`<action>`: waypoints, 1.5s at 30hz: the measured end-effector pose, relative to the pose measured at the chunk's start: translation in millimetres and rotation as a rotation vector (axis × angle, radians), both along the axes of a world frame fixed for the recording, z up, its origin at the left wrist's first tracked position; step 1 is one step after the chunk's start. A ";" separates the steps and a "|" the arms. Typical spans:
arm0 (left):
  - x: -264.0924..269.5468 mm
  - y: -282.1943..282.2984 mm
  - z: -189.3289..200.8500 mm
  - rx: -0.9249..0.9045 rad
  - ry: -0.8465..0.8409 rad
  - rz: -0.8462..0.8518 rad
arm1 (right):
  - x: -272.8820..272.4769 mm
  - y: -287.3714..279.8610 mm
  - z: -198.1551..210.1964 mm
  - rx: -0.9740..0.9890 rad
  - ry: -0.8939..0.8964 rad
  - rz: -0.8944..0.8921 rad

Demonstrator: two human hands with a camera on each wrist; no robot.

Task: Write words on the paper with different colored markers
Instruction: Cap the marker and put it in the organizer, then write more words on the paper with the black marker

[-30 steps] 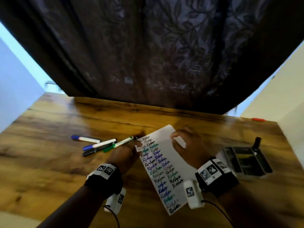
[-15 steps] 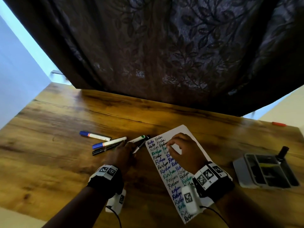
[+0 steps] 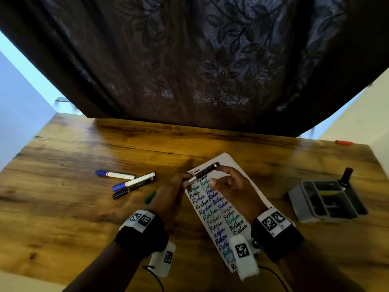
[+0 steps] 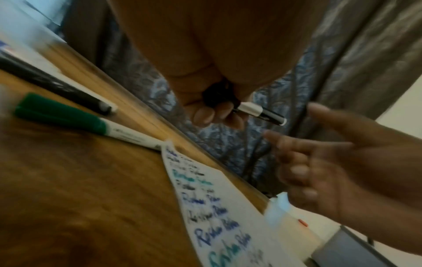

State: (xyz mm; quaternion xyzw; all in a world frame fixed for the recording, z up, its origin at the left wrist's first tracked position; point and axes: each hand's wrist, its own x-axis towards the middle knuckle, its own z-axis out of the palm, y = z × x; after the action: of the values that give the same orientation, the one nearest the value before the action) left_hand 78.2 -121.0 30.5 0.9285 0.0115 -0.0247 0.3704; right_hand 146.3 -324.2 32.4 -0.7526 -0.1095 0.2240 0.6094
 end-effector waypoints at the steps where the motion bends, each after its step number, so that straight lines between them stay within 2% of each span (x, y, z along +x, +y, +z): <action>1: 2.0 -12.5 5.9 -0.045 -0.024 -0.073 | -2.7 -0.1 1.9 0.115 0.138 -0.003; 3: 5.5 -33.5 12.6 -0.056 -0.043 -0.187 | -4.5 -4.8 1.5 0.289 0.299 -0.043; 4: 6.7 -43.3 17.9 -0.039 -0.031 -0.221 | -3.9 -9.0 -0.3 0.317 0.318 -0.059; 8: 11.5 -70.0 25.0 -0.004 0.042 -0.243 | -7.2 -35.7 -3.4 0.266 0.181 -0.104; 11: 15.5 -79.3 19.0 -0.028 0.042 -0.233 | -12.4 -57.0 3.2 0.310 0.115 -0.149; 16: 22.5 -83.9 3.4 0.019 0.106 -0.378 | -14.2 -88.6 10.2 0.327 0.083 -0.084; 18: 26.4 -65.7 -3.9 0.092 0.173 -0.378 | -5.8 -117.0 22.5 0.424 0.129 -0.238; 20: 27.4 -37.4 -12.0 0.154 0.267 -0.313 | 7.8 -154.2 39.9 0.482 0.093 -0.383; 23: 25.3 -17.3 -18.9 0.174 0.277 -0.221 | 17.4 -185.6 53.9 0.304 -0.080 -0.335; 25: 23.7 -33.1 -19.2 0.183 0.233 -0.228 | 4.7 -177.9 44.8 0.259 -0.083 -0.299; 27: 22.1 -58.4 -23.0 0.181 0.234 -0.227 | -14.5 -160.8 21.4 0.248 -0.027 -0.272; 30: 21.1 -86.4 -40.9 0.137 0.271 -0.257 | -35.5 -141.4 -25.1 0.125 0.032 -0.192; 33: 19.8 -92.7 -56.1 0.209 0.335 -0.328 | -45.5 -132.0 -54.4 -0.001 0.037 -0.123; 36: 20.8 -92.2 -63.7 0.254 0.319 -0.342 | -49.4 -128.8 -63.8 0.013 0.043 -0.154; 41: 30.4 -87.0 -74.3 0.165 0.294 -0.214 | -35.3 -127.9 -67.3 -0.002 -0.035 -0.213; 43: 34.2 -85.9 -76.8 0.123 0.299 -0.167 | -32.1 -129.2 -66.9 0.019 -0.078 -0.169; 45: 37.3 -84.6 -78.1 0.089 0.294 -0.132 | -33.0 -132.2 -68.7 -0.016 -0.086 -0.047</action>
State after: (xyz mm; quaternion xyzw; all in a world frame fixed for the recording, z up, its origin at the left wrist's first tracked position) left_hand 115.4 -205.6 -47.7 0.9290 0.0056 -0.1843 0.3209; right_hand 113.3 -456.4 -36.3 -0.7688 -0.1161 0.1779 0.6032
